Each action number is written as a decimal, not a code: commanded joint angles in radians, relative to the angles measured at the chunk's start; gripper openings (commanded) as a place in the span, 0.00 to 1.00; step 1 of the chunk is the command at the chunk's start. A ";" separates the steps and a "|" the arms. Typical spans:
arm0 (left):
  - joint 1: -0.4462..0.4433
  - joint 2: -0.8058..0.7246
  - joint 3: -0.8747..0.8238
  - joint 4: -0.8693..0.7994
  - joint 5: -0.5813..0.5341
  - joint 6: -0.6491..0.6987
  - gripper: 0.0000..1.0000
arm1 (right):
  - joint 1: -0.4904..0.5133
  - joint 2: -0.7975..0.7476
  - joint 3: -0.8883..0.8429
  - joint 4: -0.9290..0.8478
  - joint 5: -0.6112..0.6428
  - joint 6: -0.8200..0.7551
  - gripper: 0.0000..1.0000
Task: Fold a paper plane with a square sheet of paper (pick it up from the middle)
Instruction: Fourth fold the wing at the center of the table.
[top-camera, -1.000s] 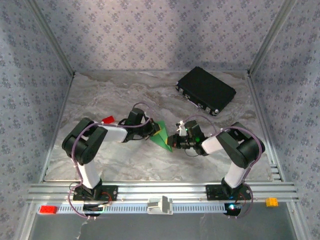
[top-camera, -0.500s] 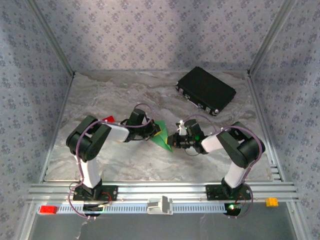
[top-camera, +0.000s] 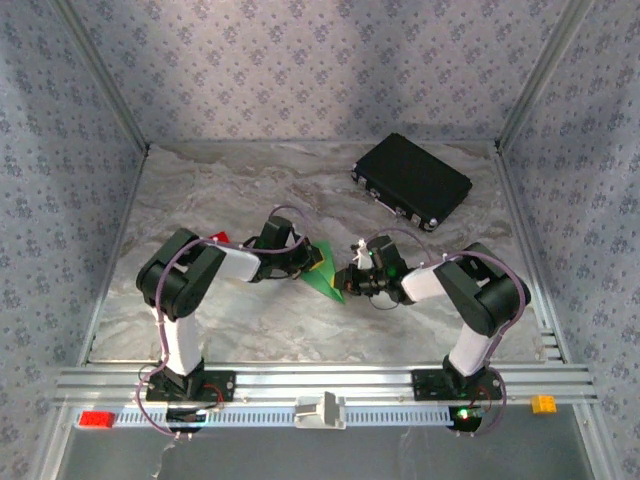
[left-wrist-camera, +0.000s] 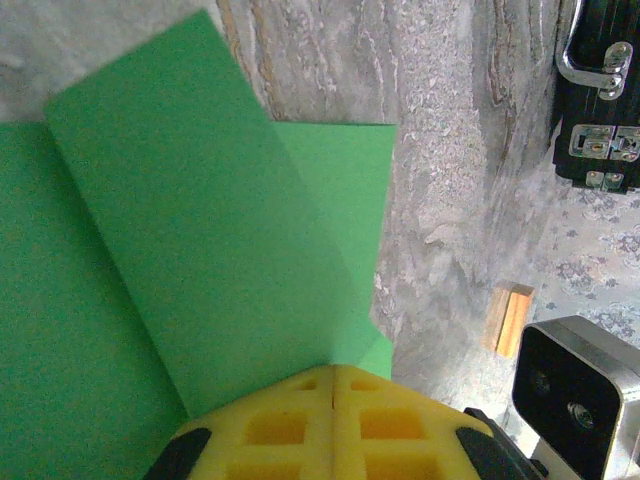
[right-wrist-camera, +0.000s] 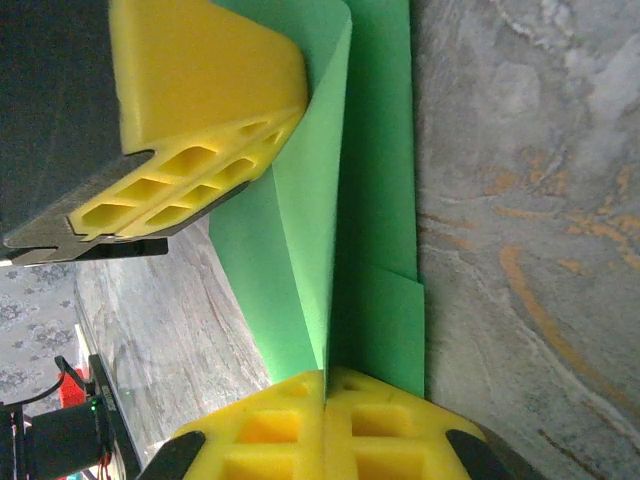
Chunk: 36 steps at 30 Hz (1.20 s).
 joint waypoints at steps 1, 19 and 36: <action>0.007 0.029 0.026 0.012 0.016 0.020 0.00 | -0.003 0.021 -0.013 -0.109 0.044 0.013 0.04; 0.011 0.066 0.072 -0.179 0.024 0.106 0.00 | -0.002 0.001 -0.015 -0.118 0.038 0.025 0.12; 0.017 0.075 0.072 -0.192 0.027 0.111 0.00 | 0.026 -0.108 -0.041 -0.270 0.034 -0.044 0.14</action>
